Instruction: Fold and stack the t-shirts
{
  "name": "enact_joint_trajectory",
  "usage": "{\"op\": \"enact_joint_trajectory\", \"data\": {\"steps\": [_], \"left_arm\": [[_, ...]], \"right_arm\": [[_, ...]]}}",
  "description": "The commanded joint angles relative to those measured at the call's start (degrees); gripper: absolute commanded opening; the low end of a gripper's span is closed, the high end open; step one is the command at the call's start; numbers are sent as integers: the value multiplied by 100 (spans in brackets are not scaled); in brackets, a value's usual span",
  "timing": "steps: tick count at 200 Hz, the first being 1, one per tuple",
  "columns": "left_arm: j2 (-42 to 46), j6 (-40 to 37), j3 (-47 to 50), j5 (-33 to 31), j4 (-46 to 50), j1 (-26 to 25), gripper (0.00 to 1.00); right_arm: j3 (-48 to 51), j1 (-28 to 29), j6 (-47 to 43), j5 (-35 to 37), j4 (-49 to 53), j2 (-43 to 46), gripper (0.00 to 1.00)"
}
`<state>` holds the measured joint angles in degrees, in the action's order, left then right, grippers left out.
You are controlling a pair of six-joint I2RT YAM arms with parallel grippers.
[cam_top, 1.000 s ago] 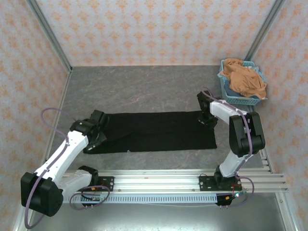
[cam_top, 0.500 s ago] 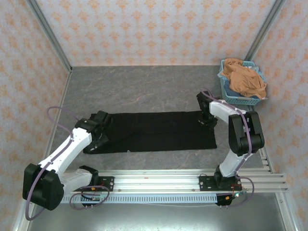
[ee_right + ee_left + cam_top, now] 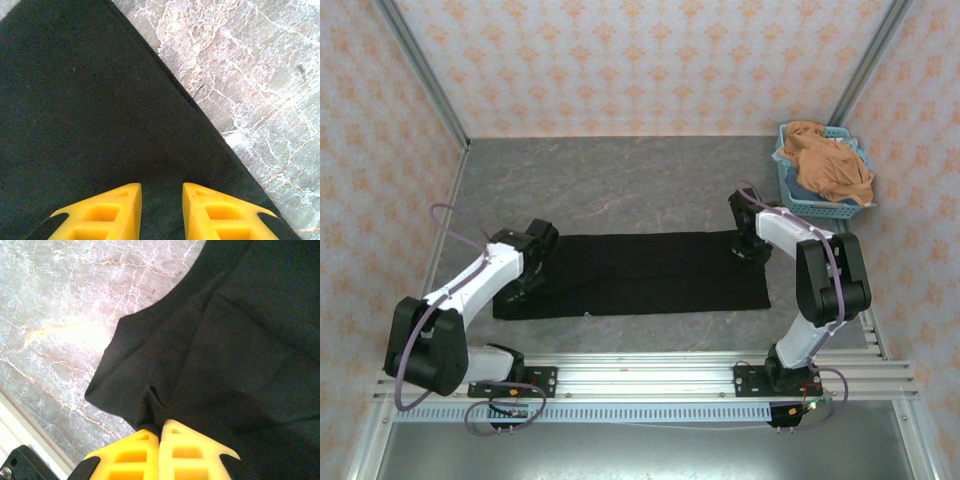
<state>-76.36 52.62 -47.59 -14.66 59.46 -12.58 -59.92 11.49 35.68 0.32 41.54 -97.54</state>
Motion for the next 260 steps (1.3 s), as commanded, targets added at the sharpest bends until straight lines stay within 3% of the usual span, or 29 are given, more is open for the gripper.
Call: {"op": "enact_joint_trajectory", "data": {"steps": [1, 43, 54, 69, 81, 116, 140, 165, 183, 223, 260], "left_arm": [[-356, 29, -175, -182, -292, 342, 0], [-1536, -126, -559, -75, -532, 741, 0], [-1805, -177, -661, -59, -528, 789, 11], [-1944, -246, -770, -89, -530, 842, 42], [-1897, -302, -906, -183, -459, 862, 54], [-1161, -540, -1628, -452, 138, 862, 70], [-639, -678, -2225, -589, 465, 871, 75], [-454, -621, -2682, -314, 685, 889, 74], [-284, -333, -2626, 307, 659, 889, 68], [231, 615, -1262, 1968, 106, 623, 47], [183, 1142, -270, 2134, -493, 209, 30]], "right_arm": [[23, 29, -103, 224, 154, 186, 27], [68, 27, -112, 232, 167, 226, 27], [68, 24, -124, 232, 172, 254, 27], [68, 26, -156, 236, 179, 328, 28], [65, 28, -205, 224, 181, 418, 28], [-55, 23, -516, 153, 144, 836, 35], [-214, 22, -765, 120, 99, 1070, 39], [-309, 29, -922, -49, -19, 1099, 40], [-327, 25, -994, -278, -167, 1036, 40], [-594, 26, -1285, -856, -235, 491, 40], [-1019, 29, -1340, -868, 93, -277, 39]]}}
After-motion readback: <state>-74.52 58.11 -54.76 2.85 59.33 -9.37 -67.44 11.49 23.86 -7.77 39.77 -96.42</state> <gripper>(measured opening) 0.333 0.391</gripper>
